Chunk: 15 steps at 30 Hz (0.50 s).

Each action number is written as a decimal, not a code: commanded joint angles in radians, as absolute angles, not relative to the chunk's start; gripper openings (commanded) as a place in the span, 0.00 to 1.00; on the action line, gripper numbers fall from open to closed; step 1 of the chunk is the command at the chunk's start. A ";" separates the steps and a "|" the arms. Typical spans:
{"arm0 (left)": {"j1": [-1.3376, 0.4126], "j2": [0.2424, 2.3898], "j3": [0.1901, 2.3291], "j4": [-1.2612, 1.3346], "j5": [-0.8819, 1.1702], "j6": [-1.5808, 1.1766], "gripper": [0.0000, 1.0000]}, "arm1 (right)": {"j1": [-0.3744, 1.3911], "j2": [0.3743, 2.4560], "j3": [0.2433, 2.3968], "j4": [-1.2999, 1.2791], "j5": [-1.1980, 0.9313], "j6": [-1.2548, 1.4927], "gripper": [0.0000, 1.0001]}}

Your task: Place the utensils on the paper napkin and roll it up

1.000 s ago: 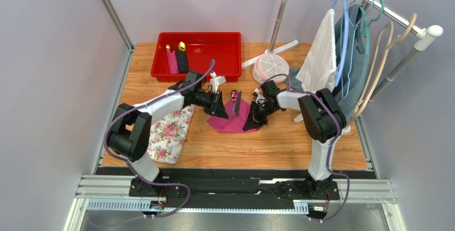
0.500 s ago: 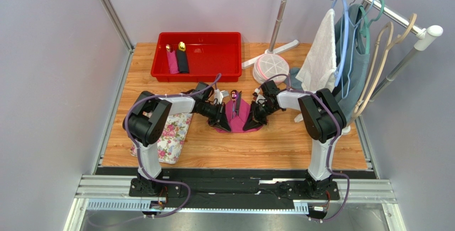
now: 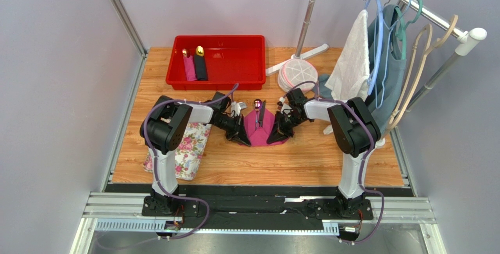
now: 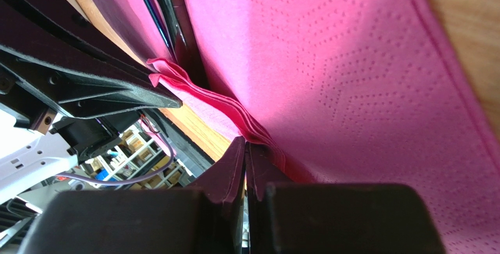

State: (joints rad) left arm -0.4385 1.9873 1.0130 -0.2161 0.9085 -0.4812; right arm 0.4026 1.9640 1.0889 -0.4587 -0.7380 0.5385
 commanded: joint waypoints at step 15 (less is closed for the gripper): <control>-0.416 2.016 1.006 -0.236 0.856 -0.457 0.00 | 0.488 1.871 1.118 -0.417 -0.802 0.492 0.08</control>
State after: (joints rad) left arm -0.4252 1.9995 1.0126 -0.2119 0.9268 -0.4915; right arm 0.4709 1.8793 1.1084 -0.4541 -0.7631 0.4847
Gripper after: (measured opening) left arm 0.007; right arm 0.082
